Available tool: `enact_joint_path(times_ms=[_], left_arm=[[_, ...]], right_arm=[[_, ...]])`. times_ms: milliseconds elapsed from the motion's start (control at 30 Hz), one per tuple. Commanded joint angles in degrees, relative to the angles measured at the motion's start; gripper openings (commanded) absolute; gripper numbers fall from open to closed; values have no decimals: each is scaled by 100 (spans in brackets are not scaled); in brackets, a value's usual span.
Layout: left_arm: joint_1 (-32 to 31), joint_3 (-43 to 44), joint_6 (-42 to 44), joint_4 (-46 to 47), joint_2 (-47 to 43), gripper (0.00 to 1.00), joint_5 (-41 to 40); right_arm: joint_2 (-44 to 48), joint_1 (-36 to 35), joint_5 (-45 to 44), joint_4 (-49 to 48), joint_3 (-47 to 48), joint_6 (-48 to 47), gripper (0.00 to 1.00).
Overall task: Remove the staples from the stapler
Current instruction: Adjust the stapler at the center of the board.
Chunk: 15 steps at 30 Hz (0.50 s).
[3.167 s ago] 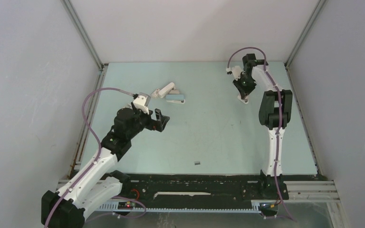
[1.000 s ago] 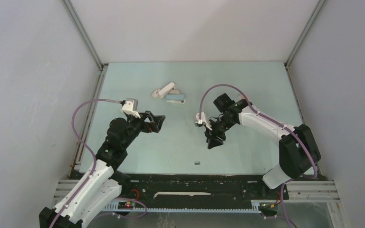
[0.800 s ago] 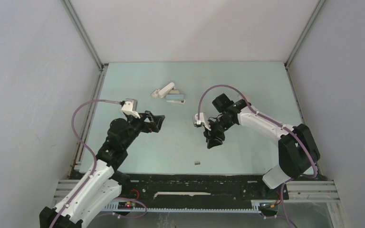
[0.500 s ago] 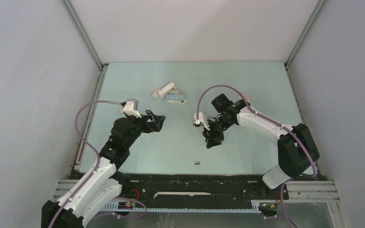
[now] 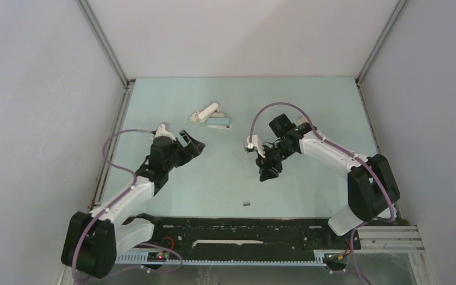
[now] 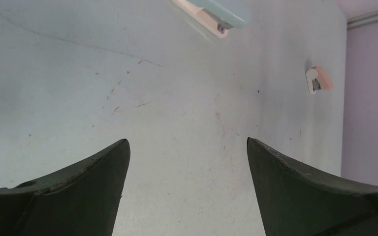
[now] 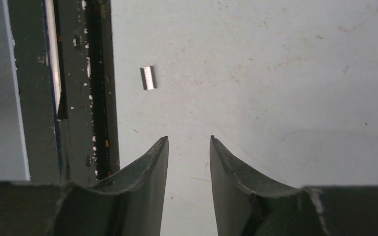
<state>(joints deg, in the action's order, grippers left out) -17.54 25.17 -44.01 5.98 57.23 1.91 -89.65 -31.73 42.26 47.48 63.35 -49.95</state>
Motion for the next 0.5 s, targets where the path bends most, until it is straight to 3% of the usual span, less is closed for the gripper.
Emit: enact_joint_path(times_ms=[0,133,300,467], left_arm=[[68,983,-863,-356,696,92,-83],[61,1802,-1329,-908,1561,89,-5],[1,3251,-1904,-2249,2764,87,-473],[-113,5667,-2400,-4227,4199,86,-887]], right_arm=[[120,377,185,-140,10,193,45],[156,699,304,-193,8,286,45],[196,1055,457,-271,8,410,45],[192,1142,532,-308,10,458,45]])
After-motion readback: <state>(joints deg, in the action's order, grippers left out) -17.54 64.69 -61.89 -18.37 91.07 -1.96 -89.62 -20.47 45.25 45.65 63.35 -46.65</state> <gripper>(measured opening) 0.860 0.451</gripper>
